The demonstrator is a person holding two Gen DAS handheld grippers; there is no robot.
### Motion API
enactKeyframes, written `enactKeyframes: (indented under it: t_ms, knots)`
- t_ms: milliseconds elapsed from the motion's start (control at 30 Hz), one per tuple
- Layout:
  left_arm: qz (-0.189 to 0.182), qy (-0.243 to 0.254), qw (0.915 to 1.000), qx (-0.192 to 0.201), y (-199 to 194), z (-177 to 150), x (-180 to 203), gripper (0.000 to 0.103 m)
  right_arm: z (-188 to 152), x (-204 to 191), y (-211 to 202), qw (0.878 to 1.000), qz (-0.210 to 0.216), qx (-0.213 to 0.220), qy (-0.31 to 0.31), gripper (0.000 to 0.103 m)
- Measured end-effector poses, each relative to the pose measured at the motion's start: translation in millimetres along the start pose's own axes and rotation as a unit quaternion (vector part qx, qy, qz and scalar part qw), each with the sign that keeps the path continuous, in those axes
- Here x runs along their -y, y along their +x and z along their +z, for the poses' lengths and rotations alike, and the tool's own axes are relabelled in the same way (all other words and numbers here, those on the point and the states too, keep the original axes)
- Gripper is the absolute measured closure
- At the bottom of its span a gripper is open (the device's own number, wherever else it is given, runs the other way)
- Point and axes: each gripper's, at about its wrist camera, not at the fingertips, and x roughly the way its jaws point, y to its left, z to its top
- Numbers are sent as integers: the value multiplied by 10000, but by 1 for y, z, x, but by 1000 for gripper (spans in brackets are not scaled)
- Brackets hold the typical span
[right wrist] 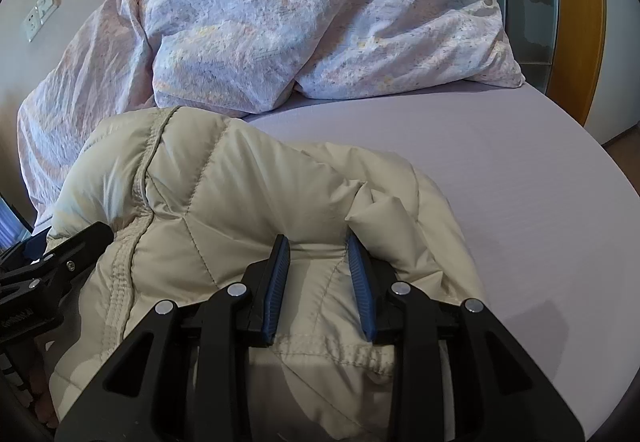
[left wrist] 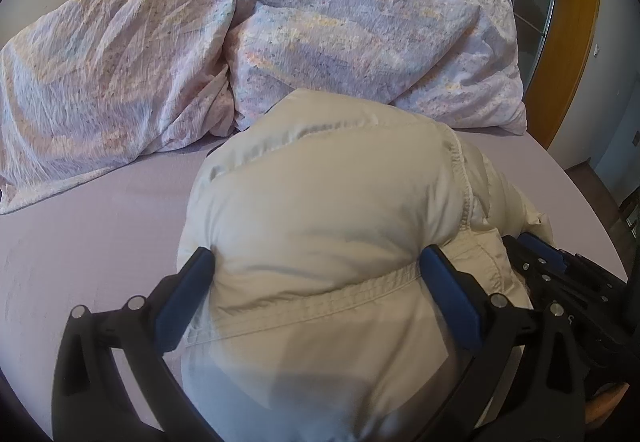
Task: Fold large clothes
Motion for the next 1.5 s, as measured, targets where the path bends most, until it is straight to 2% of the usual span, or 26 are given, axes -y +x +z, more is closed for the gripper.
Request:
enactKeyframes:
  t_ms: [867,1000,1133,1233,1300,1333,1400,1500]
  knots:
    - [-47,-23,10000,48,4,-6,-3,2,-2,-1,4,10000,-34,22,-81,70]
    - [-49,10,10000,-19,4,-3,-3,2,2,-5,4,9997,-132,-123,-174,70]
    - [-68,122,9998,-144,-3,4,-4,2,11,-4,1,9988,-120,-477,-76,68]
    - [-126,137,9996,-211,-12,4,-8,2,17,2,-3,9970,121,-762,90,57]
    - [-186,130,9994,-258,-19,2,-13,2,21,4,-9,9957,287,-878,111,41]
    - [-197,132,9994,-262,-24,-1,-15,2,23,4,-14,9953,336,-903,86,37]
    - [-200,161,9993,-257,-31,-1,-19,2,26,6,-25,9958,336,-850,47,22]
    - [-189,226,9992,-253,-41,0,-28,2,31,16,-38,9968,272,-732,149,13]
